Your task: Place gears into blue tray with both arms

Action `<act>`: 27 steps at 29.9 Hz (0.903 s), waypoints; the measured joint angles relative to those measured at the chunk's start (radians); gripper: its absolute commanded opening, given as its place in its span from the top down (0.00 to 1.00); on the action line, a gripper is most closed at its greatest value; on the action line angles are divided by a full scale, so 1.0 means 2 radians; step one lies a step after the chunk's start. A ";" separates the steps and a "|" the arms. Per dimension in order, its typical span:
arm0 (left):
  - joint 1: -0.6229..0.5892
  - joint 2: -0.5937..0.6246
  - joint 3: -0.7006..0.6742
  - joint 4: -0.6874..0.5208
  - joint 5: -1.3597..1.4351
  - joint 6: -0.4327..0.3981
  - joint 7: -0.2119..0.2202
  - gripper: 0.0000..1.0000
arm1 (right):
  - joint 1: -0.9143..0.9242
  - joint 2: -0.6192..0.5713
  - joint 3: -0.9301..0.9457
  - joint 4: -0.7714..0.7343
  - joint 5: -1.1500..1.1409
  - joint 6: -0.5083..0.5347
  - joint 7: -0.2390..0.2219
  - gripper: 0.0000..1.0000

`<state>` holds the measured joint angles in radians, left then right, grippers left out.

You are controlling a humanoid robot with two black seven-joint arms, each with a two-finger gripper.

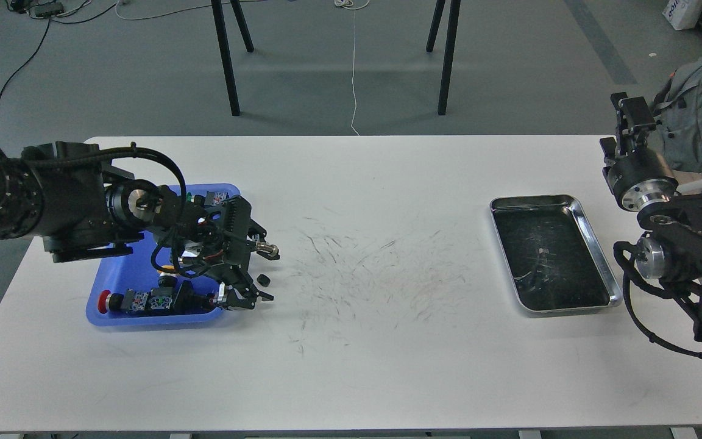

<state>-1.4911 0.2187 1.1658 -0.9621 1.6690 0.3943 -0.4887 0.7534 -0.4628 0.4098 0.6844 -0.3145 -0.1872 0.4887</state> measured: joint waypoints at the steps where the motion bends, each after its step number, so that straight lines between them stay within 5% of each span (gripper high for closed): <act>1: 0.000 -0.001 0.000 0.000 0.000 0.000 0.000 0.27 | -0.001 0.002 0.000 0.000 0.000 0.000 0.000 0.05; 27: 0.027 -0.003 0.012 0.035 -0.002 0.005 0.000 0.46 | -0.002 0.007 -0.005 0.000 -0.002 -0.002 0.000 0.05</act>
<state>-1.4376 0.2133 1.1906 -0.8920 1.6656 0.4040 -0.4887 0.7502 -0.4479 0.3996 0.6848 -0.3190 -0.1920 0.4887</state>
